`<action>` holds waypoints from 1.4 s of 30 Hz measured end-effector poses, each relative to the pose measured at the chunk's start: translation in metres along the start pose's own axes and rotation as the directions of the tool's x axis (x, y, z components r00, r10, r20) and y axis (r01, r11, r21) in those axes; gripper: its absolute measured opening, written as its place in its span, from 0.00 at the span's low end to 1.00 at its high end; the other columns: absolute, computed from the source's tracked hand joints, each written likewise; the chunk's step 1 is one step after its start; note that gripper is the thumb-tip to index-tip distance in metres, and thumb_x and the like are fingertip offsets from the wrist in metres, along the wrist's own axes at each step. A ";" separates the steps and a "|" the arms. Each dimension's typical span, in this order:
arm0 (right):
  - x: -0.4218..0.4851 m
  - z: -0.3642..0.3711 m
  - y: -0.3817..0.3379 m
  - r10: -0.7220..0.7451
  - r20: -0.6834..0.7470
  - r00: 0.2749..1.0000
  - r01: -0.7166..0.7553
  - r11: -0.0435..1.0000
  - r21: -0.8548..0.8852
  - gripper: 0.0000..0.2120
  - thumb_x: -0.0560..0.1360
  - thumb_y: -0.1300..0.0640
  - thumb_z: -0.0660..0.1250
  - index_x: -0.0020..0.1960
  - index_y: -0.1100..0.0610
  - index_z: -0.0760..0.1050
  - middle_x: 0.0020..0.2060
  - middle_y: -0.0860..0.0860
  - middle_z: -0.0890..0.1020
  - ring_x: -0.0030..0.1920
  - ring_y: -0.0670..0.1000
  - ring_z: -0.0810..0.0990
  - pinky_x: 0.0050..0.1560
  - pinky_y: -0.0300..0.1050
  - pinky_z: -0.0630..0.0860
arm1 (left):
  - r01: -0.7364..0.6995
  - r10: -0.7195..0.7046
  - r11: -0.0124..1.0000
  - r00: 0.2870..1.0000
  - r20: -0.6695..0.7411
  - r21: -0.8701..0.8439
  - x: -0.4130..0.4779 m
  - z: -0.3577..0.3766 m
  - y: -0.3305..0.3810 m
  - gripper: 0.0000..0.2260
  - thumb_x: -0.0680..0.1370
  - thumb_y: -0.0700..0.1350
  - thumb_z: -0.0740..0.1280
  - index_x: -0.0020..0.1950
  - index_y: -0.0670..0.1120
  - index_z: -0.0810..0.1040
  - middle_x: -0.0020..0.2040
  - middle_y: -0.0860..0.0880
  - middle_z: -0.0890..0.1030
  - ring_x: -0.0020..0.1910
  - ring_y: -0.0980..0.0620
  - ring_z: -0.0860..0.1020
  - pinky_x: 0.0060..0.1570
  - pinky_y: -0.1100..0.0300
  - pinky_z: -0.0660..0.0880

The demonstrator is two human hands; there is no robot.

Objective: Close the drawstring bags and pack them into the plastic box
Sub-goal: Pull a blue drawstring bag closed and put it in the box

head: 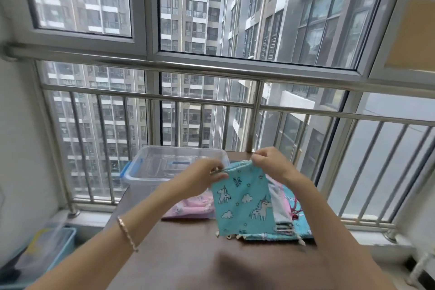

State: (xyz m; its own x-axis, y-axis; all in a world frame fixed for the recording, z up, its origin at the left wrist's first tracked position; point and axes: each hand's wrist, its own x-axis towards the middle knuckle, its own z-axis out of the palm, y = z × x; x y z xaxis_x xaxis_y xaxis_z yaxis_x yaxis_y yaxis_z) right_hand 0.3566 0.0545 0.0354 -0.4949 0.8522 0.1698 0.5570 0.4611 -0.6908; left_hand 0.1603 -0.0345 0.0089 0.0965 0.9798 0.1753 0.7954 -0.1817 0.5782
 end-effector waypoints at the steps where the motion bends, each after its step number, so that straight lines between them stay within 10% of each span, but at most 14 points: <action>1: 0.000 0.006 0.002 0.003 0.049 0.999 -0.004 1.000 0.013 0.12 0.70 0.52 0.61 0.29 0.54 0.66 0.28 0.50 0.66 0.30 0.50 0.63 0.35 0.44 0.61 | -0.001 0.000 1.000 0.999 0.036 0.017 -0.007 -0.007 -0.008 0.07 0.79 0.48 0.64 0.48 0.45 0.77 0.44 0.51 0.81 0.36 0.53 0.78 0.36 0.62 0.79; 8: -0.007 0.034 0.022 0.010 0.227 0.974 -0.040 0.991 0.126 0.20 0.75 0.40 0.66 0.41 0.58 0.77 0.27 0.40 0.72 0.29 0.38 0.69 0.37 0.34 0.62 | -0.004 -0.009 0.986 0.997 0.074 0.167 -0.039 -0.046 -0.042 0.09 0.75 0.50 0.70 0.50 0.47 0.84 0.38 0.59 0.81 0.31 0.61 0.74 0.32 0.68 0.70; 20: -0.018 0.033 0.056 0.041 0.217 0.975 -0.109 0.943 0.314 0.16 0.75 0.50 0.70 0.33 0.56 0.73 0.25 0.45 0.69 0.27 0.45 0.64 0.30 0.32 0.64 | 0.163 -0.164 0.986 0.979 -0.121 -0.019 -0.063 -0.069 -0.083 0.07 0.77 0.47 0.67 0.42 0.49 0.83 0.34 0.54 0.81 0.28 0.64 0.74 0.31 0.70 0.72; 26: -0.001 0.046 0.013 -0.104 0.275 0.956 -0.217 0.382 0.898 0.10 0.76 0.56 0.66 0.45 0.64 0.78 0.54 0.62 0.82 0.58 0.58 0.81 0.60 0.48 0.77 | 0.173 -0.255 0.626 0.967 0.010 -0.760 -0.045 -0.052 -0.059 0.11 0.76 0.47 0.67 0.49 0.41 0.82 0.50 0.43 0.82 0.39 0.56 0.77 0.38 0.65 0.72; 29: 0.004 0.060 -0.006 -0.162 0.316 0.935 -0.260 0.296 0.919 0.14 0.80 0.54 0.61 0.53 0.65 0.78 0.57 0.60 0.81 0.61 0.59 0.79 0.67 0.53 0.71 | 0.140 -0.186 0.464 0.981 0.058 -0.874 -0.037 -0.042 -0.047 0.10 0.74 0.48 0.67 0.48 0.43 0.82 0.55 0.45 0.83 0.47 0.54 0.79 0.46 0.62 0.74; 36: 0.002 0.082 -0.028 -0.073 0.363 0.929 -0.241 0.624 0.743 0.14 0.76 0.68 0.64 0.61 0.68 0.77 0.41 0.55 0.80 0.37 0.48 0.74 0.45 0.42 0.75 | 0.028 -0.147 0.581 0.987 -0.071 -0.814 -0.030 -0.024 -0.040 0.15 0.76 0.47 0.68 0.59 0.40 0.80 0.57 0.46 0.83 0.56 0.51 0.78 0.54 0.57 0.70; 42: -0.006 0.082 -0.042 -0.137 0.312 0.940 -0.050 0.850 0.524 0.10 0.77 0.56 0.67 0.49 0.63 0.82 0.37 0.54 0.79 0.36 0.48 0.72 0.41 0.37 0.70 | -0.062 -0.044 0.746 0.989 -0.141 -0.663 -0.024 -0.017 -0.022 0.15 0.79 0.45 0.64 0.64 0.44 0.76 0.54 0.46 0.83 0.52 0.53 0.81 0.49 0.65 0.77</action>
State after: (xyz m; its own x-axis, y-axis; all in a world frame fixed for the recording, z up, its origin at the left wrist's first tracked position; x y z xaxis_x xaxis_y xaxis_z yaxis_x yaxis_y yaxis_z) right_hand 0.2816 0.0096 0.0053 -0.7499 0.6606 0.0351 0.1485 0.2198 -0.9642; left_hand 0.1306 -0.0552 0.0053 -0.0240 0.9652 0.2605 0.1908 -0.2514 0.9489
